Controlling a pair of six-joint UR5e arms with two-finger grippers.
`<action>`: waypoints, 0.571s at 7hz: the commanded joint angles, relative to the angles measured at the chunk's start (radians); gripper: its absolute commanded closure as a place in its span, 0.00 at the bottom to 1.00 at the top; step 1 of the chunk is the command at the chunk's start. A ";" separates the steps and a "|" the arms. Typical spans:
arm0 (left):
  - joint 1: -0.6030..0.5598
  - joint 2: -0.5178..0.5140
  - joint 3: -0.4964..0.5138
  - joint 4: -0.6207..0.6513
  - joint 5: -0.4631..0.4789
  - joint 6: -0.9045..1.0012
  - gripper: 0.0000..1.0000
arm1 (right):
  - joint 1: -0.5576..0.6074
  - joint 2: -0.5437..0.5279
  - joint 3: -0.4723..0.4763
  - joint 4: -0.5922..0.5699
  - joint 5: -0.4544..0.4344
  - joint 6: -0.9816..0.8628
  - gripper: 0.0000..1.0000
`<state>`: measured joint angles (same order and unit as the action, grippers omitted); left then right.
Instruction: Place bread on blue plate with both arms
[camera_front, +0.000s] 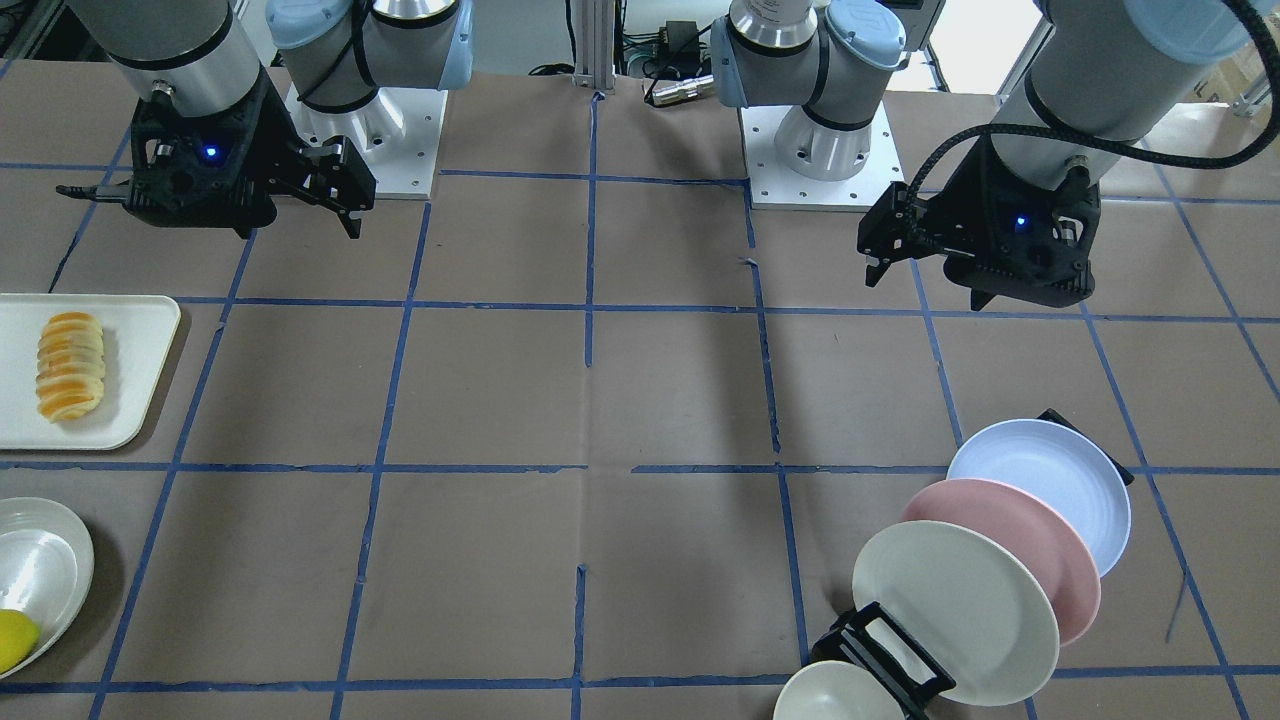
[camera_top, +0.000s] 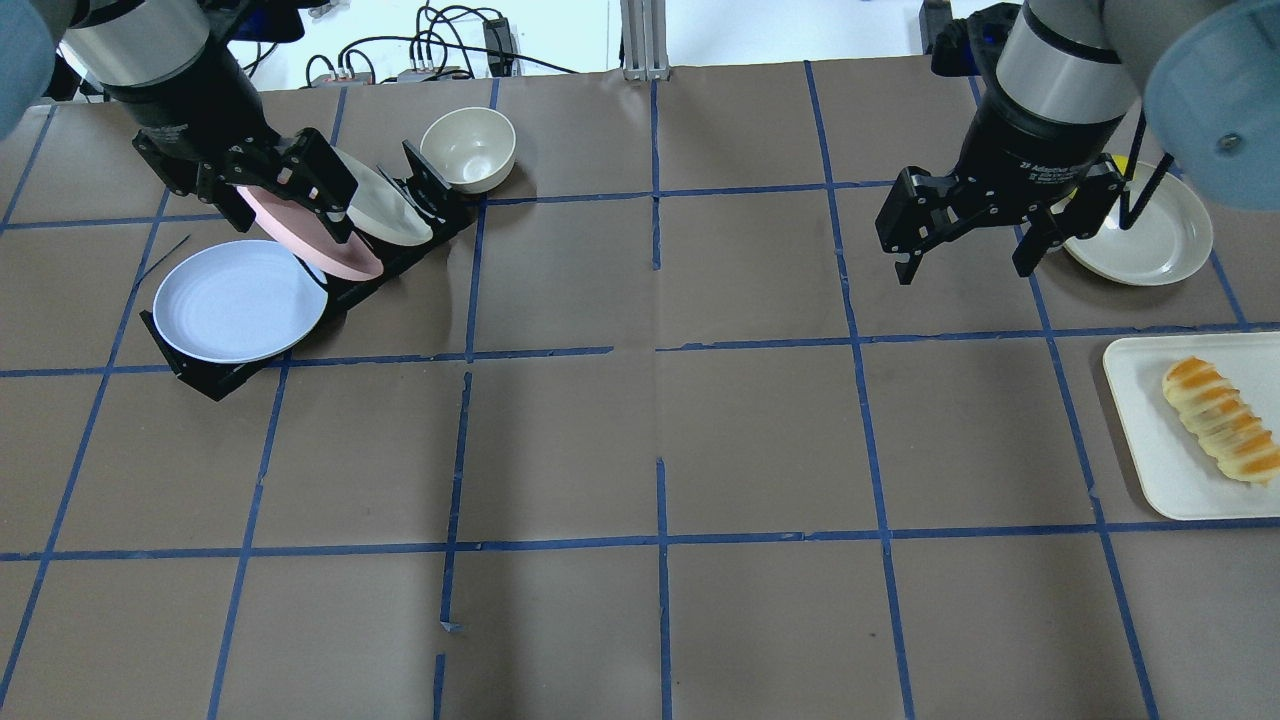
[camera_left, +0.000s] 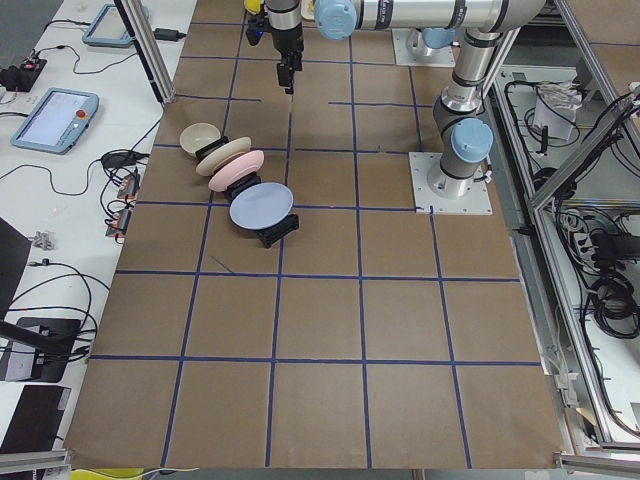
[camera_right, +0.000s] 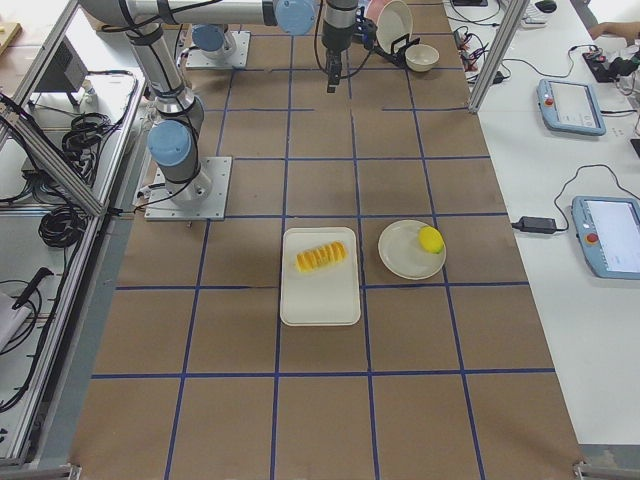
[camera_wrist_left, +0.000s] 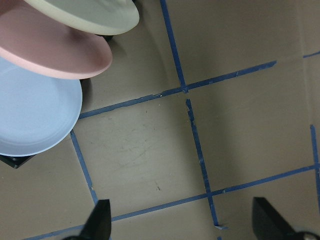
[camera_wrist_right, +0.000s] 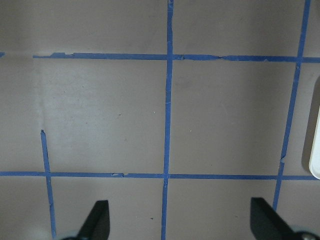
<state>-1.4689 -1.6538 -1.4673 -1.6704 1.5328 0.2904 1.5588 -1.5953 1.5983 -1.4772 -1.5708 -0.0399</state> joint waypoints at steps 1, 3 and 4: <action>-0.001 -0.001 0.002 0.008 -0.014 -0.034 0.00 | 0.001 0.000 0.000 0.000 0.000 0.000 0.00; 0.028 0.003 0.021 0.037 -0.004 0.152 0.00 | 0.000 0.000 0.000 0.000 0.000 0.000 0.00; 0.056 0.012 0.016 0.041 0.001 0.176 0.00 | -0.002 0.003 0.000 -0.002 0.000 -0.005 0.00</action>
<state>-1.4406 -1.6482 -1.4520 -1.6398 1.5286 0.4057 1.5583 -1.5946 1.5984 -1.4776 -1.5708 -0.0410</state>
